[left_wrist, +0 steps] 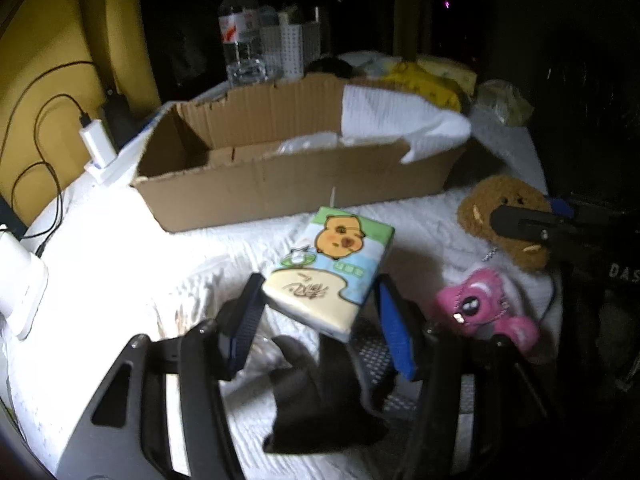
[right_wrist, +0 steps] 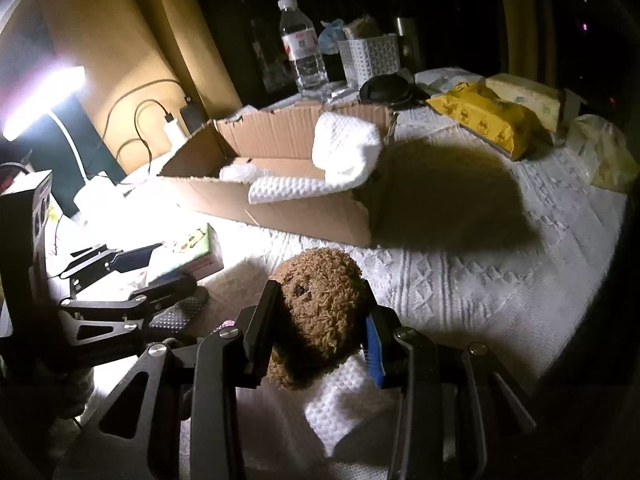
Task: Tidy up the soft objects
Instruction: 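Grasp the green tissue pack with the left tool while the right tool lifts the bear, then carry the tissue pack and the teddy bear over the box with both tools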
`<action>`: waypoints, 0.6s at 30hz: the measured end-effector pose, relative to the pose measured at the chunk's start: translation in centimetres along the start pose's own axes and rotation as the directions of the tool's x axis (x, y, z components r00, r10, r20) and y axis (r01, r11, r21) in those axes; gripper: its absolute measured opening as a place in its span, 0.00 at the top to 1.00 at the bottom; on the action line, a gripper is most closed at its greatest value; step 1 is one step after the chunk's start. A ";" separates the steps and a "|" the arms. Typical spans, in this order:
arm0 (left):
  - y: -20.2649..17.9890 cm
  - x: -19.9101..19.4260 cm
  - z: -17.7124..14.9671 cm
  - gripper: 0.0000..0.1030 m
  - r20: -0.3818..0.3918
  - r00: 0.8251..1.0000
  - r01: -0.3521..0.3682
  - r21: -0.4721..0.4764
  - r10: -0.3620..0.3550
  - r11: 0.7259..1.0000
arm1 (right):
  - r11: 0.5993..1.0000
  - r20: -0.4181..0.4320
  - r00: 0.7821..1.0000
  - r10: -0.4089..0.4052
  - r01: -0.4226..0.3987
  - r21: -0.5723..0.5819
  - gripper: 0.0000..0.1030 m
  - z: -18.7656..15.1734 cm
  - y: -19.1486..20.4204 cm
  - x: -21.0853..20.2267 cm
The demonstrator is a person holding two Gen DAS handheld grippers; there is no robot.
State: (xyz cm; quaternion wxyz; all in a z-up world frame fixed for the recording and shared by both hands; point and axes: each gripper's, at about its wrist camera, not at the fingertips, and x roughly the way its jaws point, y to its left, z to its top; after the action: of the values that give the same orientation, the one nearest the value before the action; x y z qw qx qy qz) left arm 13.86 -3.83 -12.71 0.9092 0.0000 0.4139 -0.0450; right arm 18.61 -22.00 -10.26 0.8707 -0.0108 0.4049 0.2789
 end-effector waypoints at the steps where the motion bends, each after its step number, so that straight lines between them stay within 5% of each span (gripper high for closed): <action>1: -0.1 -0.3 0.0 0.45 0.005 1.000 0.001 -0.006 -0.001 1.000 | 1.000 0.003 1.000 0.004 -0.004 -0.003 0.62 0.1 0.0 -0.2; 18: 2.0 -4.5 4.4 0.45 0.118 0.993 0.036 -0.057 -0.029 0.998 | 0.999 0.117 0.993 -0.019 0.024 -0.041 0.62 4.7 2.2 -3.2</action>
State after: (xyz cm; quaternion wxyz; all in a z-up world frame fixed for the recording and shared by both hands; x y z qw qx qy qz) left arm 14.34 -1.65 -6.49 0.9307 -0.0364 0.3609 -0.0473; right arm 19.18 -20.51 -4.36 0.8954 -0.0174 0.3472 0.2781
